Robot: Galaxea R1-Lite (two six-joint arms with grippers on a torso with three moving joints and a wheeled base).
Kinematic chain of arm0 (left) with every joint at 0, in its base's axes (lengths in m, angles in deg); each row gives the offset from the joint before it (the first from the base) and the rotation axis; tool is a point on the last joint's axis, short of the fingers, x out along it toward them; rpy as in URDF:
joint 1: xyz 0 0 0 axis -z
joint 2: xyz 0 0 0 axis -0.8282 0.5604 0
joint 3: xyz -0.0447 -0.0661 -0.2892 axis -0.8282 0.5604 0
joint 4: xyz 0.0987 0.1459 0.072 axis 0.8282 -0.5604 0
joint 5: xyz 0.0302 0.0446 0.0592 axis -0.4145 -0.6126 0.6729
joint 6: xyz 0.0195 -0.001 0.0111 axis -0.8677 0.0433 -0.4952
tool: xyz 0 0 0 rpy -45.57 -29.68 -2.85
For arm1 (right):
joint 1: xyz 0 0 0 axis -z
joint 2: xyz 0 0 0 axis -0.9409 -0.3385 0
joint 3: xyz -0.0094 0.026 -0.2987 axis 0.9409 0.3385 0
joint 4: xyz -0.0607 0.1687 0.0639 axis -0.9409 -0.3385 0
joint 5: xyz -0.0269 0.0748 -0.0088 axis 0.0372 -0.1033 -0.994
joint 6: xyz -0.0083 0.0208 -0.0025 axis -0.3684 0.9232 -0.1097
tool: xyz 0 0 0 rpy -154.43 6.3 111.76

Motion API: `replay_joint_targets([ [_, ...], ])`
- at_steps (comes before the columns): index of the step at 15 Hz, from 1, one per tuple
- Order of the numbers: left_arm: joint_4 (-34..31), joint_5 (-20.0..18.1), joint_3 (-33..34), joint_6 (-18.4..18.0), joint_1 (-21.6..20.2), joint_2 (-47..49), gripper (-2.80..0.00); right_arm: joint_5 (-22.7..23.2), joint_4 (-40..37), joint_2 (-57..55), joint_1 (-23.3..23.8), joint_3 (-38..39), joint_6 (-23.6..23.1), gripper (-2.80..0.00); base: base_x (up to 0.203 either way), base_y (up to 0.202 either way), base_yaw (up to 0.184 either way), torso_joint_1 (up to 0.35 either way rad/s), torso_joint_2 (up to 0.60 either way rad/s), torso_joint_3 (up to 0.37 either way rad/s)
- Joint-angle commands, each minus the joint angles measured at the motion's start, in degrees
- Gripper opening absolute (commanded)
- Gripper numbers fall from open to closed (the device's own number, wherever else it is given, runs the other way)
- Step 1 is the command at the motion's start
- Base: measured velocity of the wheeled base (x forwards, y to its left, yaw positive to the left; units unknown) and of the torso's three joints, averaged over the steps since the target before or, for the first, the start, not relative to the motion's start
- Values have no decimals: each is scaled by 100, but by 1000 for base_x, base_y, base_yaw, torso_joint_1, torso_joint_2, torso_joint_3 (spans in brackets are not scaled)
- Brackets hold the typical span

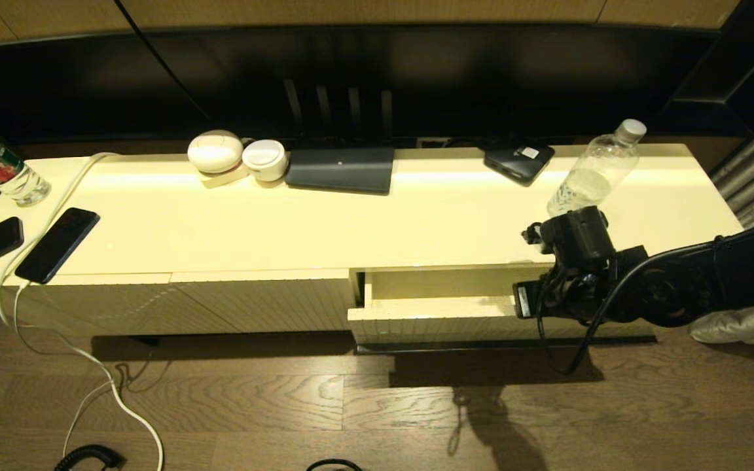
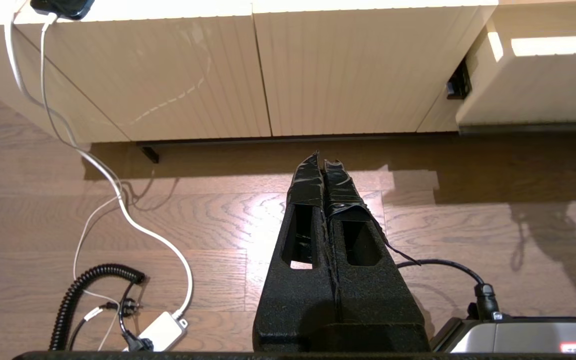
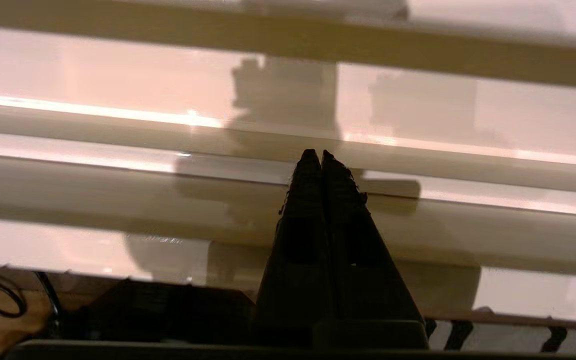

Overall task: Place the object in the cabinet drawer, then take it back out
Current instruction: Open the drawer

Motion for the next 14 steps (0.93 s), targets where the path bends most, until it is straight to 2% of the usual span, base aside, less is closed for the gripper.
replay_joint_targets([
  [1, 2, 4, 9, -1, 0, 0, -280, 21, -27, -61, -28, 130, 25, -280, 0, 0, 0, 0, 0, 0],
  [14, 2, 4, 16, -1, 0, 0, -280, 84, -880, -38, -143, 881, 87, -280, 0, 0, 0, 0, 0, 0],
])
